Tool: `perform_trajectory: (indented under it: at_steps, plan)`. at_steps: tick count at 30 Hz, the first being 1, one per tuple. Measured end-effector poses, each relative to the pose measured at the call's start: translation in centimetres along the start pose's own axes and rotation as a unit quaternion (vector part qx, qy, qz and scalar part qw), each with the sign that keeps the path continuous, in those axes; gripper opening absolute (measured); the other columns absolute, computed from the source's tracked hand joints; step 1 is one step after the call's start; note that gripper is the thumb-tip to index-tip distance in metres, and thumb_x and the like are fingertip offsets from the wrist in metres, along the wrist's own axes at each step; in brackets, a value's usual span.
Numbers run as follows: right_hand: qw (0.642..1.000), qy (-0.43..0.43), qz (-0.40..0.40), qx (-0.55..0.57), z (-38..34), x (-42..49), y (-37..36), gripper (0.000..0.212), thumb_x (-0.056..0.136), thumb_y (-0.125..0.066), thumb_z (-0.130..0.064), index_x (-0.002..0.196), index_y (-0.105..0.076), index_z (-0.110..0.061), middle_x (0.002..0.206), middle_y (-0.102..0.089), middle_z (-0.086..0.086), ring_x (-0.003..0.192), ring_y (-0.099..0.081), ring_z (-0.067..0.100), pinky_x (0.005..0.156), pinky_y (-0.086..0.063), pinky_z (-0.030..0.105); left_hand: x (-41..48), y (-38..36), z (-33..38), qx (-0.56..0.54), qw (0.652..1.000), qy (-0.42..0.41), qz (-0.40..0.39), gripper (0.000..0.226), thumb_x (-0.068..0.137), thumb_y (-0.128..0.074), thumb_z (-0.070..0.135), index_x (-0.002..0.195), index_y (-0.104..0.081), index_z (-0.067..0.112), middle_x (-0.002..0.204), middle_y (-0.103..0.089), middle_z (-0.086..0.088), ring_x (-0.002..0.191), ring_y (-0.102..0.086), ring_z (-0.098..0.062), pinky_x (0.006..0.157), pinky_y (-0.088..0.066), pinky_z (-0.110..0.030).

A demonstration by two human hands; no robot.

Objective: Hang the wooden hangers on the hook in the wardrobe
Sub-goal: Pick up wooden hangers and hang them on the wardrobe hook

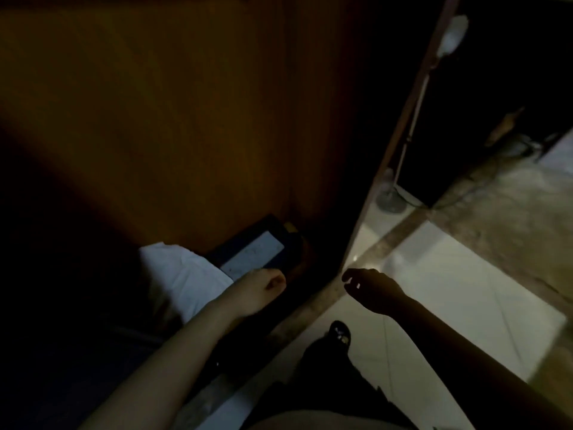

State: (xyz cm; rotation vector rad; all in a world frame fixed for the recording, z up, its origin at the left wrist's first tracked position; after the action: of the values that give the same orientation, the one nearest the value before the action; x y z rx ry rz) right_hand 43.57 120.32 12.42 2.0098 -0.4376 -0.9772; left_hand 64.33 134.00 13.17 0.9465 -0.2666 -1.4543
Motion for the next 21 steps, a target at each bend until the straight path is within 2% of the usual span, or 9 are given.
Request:
perform_trajectory:
  at_steps: [2, 5, 8, 11, 13, 15, 18, 21]
  plan:
    - [0.997, -0.06, -0.023, 0.04, 3.0, -2.4, -3.0, 0.032, 0.095, -0.044, -0.035, 0.123, -0.053, -0.024, 0.123, -0.06, 0.003, 0.107, -0.06, 0.022, 0.088, -0.047, 0.03, -0.2, -3.2, -0.4, -0.001, 0.999, 0.018, -0.028, 0.02, 0.093, -0.049, 0.024, 0.106, -0.061, 0.015, 0.091, -0.062, 0.004, 0.085, -0.058, -0.011, 0.079, -0.049, -0.028]
    - [0.986, -0.137, -0.053, 0.084, 7.3, -6.2, -7.2, 0.031, 0.093, -0.045, -0.036, 0.119, -0.056, -0.023, 0.12, -0.061, 0.004, 0.105, -0.06, 0.023, 0.088, -0.047, 0.03, -0.5, -7.7, -0.4, -0.002, 0.996, 0.031, -0.086, 0.022, 0.094, -0.048, 0.025, 0.106, -0.061, 0.012, 0.099, -0.064, -0.004, 0.092, -0.06, -0.018, 0.081, -0.05, -0.031]
    - [0.967, -0.209, -0.077, 0.126, 11.6, -10.3, -10.9, 0.031, 0.094, -0.045, -0.033, 0.118, -0.057, -0.019, 0.121, -0.061, 0.007, 0.104, -0.061, 0.023, 0.088, -0.048, 0.031, -1.3, -11.8, -0.1, 0.02, 0.991, 0.049, -0.124, 0.024, 0.094, -0.047, 0.023, 0.104, -0.062, 0.008, 0.096, -0.063, -0.001, 0.08, -0.057, -0.01, 0.066, -0.044, -0.02]
    - [0.945, -0.263, -0.093, 0.172, 15.7, -14.3, -14.0, 0.031, 0.095, -0.045, -0.028, 0.119, -0.058, -0.013, 0.121, -0.061, 0.01, 0.1, -0.06, 0.024, 0.084, -0.047, 0.03, -1.6, -16.5, -0.5, -0.004, 0.983, 0.082, -0.164, 0.019, 0.092, -0.049, 0.021, 0.088, -0.062, 0.007, 0.092, -0.065, -0.014, 0.086, -0.061, -0.024, 0.074, -0.049, -0.029]
    - [0.928, -0.295, -0.092, 0.206, 18.1, -16.9, -15.7, 0.031, 0.095, -0.046, -0.025, 0.116, -0.06, -0.007, 0.112, -0.063, 0.014, 0.086, -0.059, 0.023, 0.079, -0.048, 0.033, -1.6, -19.5, 0.0, -0.004, 0.975, 0.099, -0.2, 0.016, 0.092, -0.049, 0.018, 0.077, -0.052, 0.013, 0.078, -0.055, -0.013, 0.073, -0.054, -0.019, 0.065, -0.042, -0.029]
    - [0.908, -0.328, -0.093, 0.244, 20.4, -19.7, -17.4, 0.031, 0.094, -0.048, -0.022, 0.115, -0.06, -0.003, 0.104, -0.063, 0.015, 0.081, -0.054, 0.021, 0.078, -0.049, 0.035, -1.5, -22.2, 1.3, -0.019, 0.968, 0.111, -0.222, 0.02, 0.094, -0.046, 0.015, 0.074, -0.045, 0.014, 0.073, -0.045, -0.009, 0.07, -0.047, -0.015, 0.063, -0.036, -0.026]
    - [0.876, -0.372, -0.103, 0.289, 23.4, -23.9, -19.5, 0.03, 0.093, -0.048, -0.021, 0.115, -0.06, -0.004, 0.116, -0.062, 0.017, 0.096, -0.06, 0.026, 0.085, -0.049, 0.034, -0.9, -25.5, 3.6, -0.026, 0.956, 0.145, -0.254, 0.017, 0.094, -0.044, 0.02, 0.079, -0.047, 0.014, 0.085, -0.053, -0.01, 0.081, -0.055, -0.02, 0.074, -0.044, -0.031]
    - [0.86, -0.385, -0.13, 0.308, 26.3, -27.2, -20.5, 0.032, 0.095, -0.047, -0.019, 0.121, -0.058, -0.004, 0.128, -0.057, 0.015, 0.116, -0.054, 0.027, 0.095, -0.043, 0.031, 0.2, -28.0, 6.3, 0.0, 0.951, 0.167, -0.262, 0.02, 0.094, -0.044, 0.02, 0.076, -0.051, 0.013, 0.089, -0.058, -0.01, 0.089, -0.06, -0.027, 0.08, -0.048, -0.035]
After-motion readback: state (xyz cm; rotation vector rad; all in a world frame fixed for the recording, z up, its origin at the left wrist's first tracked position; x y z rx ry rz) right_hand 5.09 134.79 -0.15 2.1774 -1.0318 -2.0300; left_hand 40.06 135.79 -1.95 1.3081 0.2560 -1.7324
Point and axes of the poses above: each hand's wrist, its own x-axis towards the middle knuckle, its own y-axis out of the back of the hand, z = x × y, the point moved 2 cm from there along x, towards the middle knuckle
